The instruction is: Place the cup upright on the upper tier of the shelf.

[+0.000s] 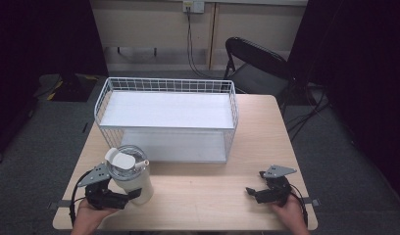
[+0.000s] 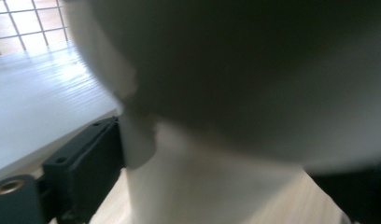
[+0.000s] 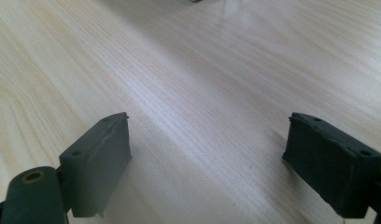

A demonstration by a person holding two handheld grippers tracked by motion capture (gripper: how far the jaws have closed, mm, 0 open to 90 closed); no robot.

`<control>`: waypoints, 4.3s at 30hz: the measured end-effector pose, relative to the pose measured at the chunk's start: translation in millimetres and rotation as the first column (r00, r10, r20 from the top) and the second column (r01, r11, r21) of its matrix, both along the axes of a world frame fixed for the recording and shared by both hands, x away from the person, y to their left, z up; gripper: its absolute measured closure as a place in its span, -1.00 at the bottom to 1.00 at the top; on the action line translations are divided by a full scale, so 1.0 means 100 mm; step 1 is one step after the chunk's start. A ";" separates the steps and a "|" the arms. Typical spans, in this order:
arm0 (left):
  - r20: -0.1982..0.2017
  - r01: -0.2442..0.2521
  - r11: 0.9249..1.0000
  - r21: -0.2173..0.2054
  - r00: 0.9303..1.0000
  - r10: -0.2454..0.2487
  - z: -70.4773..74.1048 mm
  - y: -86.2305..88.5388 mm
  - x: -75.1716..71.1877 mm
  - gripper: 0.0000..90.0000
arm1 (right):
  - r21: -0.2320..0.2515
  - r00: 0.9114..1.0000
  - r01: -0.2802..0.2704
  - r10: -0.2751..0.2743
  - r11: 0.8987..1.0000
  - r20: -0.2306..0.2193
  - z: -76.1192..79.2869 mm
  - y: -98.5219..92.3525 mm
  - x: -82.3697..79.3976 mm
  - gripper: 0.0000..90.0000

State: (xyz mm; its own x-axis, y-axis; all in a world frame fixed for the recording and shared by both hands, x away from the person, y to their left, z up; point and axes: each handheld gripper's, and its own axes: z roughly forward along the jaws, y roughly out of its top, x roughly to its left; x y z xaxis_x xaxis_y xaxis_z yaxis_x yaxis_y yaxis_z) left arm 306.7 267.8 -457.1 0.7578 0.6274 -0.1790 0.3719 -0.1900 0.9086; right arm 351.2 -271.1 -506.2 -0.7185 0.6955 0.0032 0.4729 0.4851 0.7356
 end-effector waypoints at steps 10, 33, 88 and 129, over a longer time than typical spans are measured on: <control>0.122 -0.009 0.996 -0.085 0.992 0.019 -0.08 -0.04 -0.01 -0.88 | 0.000 1.000 0.000 0.000 1.000 0.000 0.00 0.00 0.00 -0.70; 0.239 0.040 0.991 -0.129 0.971 -0.009 0.09 -0.20 -0.08 -0.80 | 0.000 1.000 0.000 0.000 1.000 0.000 0.00 0.00 0.00 -0.70; 0.146 0.029 0.984 -0.173 0.989 -0.003 1.02 -0.40 0.25 -0.79 | 0.001 1.000 0.000 0.000 1.000 -0.001 0.00 0.00 0.00 -0.70; 0.142 0.041 0.987 -0.154 0.990 -0.020 1.73 -0.51 0.49 -0.79 | 0.001 1.000 0.000 0.000 1.000 -0.001 0.00 0.00 0.00 -0.70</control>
